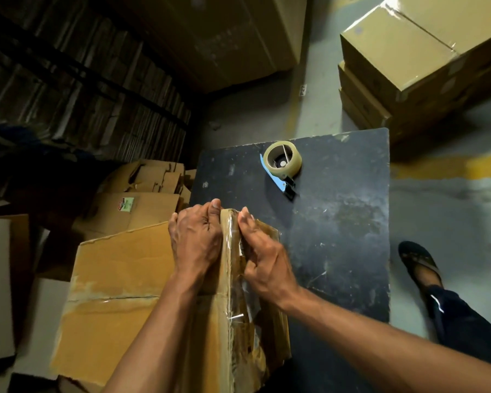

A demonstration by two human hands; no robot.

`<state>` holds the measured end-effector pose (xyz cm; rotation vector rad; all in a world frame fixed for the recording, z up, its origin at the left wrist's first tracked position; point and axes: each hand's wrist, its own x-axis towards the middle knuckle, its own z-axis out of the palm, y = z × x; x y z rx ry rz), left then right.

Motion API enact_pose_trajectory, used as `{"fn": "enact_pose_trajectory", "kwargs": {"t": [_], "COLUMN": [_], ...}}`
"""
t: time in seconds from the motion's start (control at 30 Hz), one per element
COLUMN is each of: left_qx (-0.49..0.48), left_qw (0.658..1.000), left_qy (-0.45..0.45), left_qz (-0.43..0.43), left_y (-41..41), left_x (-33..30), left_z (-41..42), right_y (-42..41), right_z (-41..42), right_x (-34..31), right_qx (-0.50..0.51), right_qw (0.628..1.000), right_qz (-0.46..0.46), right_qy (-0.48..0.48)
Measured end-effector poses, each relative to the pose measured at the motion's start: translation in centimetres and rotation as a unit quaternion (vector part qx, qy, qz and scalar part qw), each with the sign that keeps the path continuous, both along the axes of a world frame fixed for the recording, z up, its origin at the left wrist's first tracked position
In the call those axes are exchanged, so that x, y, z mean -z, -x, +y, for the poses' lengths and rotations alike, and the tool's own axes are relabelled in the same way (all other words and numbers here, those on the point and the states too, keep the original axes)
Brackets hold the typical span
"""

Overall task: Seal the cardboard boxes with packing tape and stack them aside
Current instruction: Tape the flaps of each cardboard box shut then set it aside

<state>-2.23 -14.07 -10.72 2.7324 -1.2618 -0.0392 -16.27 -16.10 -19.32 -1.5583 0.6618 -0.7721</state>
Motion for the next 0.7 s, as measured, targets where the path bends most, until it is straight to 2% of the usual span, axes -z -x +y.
{"fn": "enact_pose_trajectory", "kwargs": {"t": [0.17,0.27,0.37,0.5,0.57,0.7], "left_qx": [0.008,0.011,0.010,0.005,0.004,0.002], "left_qw": [1.000,1.000,1.000,1.000,1.000,1.000], "left_qy": [0.002,-0.005,-0.010,-0.004,-0.008,-0.008], "left_qz": [0.007,0.011,0.011,0.012,0.014,0.022], "left_y": [-0.1,-0.4,-0.6,-0.3,-0.1,0.0], "left_x": [0.1,0.1,0.3,0.1,0.0,-0.1], "left_z": [0.2,0.0,-0.1,-0.2,-0.2,0.0], "right_y": [3.9,4.6,2.2,-0.7,0.2,4.6], "right_z": [0.5,-1.1,-3.6,-1.7,0.2,1.8], "right_x": [0.0,0.6,0.7,0.3,0.3,1.1], "right_qx": [-0.068,-0.045,-0.023,-0.089,-0.109,-0.121], "right_qw": [0.996,0.998,0.999,0.993,0.990,0.989], "right_qz": [-0.008,-0.030,0.029,0.069,0.089,0.073], "right_qy": [0.050,0.044,-0.016,0.021,0.028,0.032]}}
